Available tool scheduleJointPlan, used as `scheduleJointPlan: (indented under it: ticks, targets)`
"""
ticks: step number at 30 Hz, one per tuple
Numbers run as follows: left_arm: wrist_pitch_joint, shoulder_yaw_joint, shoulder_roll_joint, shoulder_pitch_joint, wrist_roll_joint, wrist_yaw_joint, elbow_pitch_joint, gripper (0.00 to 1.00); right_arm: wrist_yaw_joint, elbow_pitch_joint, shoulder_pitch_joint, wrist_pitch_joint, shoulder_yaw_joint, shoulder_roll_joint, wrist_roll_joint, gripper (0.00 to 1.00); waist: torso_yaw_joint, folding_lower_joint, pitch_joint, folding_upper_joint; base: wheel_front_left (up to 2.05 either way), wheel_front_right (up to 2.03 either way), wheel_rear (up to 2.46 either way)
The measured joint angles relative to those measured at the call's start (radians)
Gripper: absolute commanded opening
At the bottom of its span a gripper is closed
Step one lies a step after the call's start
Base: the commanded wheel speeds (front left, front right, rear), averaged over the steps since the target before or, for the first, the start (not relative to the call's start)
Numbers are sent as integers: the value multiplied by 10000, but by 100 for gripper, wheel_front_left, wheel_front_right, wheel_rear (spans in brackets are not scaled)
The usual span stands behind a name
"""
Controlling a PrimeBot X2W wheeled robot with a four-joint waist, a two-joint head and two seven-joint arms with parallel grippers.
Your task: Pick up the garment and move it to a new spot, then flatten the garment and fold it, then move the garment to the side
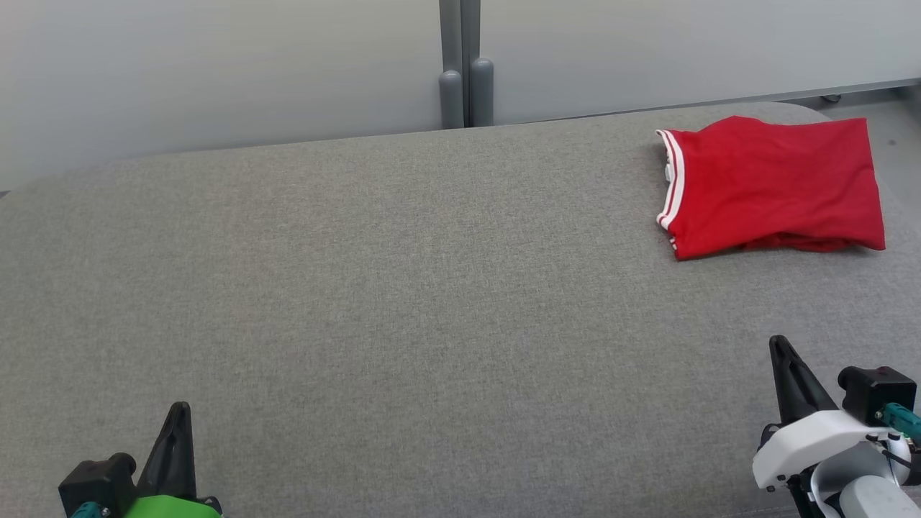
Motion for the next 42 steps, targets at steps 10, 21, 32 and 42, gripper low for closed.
scheduleJointPlan:
  ticks: [10,21,32,42]
  targets:
    - [309,157,-153,0,-1183,-192,65,0,180,77,12,351,-387,224,1220,0,-1,0,-19,0,0,0,0]
    - [652,443,-351,-35,-2428,-437,125,0,397,94,-104,725,-767,481,2612,0,-2,0,-35,0,0,0,0]
    - [1062,706,-614,-234,-3672,-675,259,0,656,146,-216,1133,-1175,723,3896,0,-3,0,-53,0,0,0,0]
    - [1409,930,-738,-406,-4815,-930,424,0,884,196,-320,1457,-1524,968,5101,0,-3,0,-69,0,0,0,0]
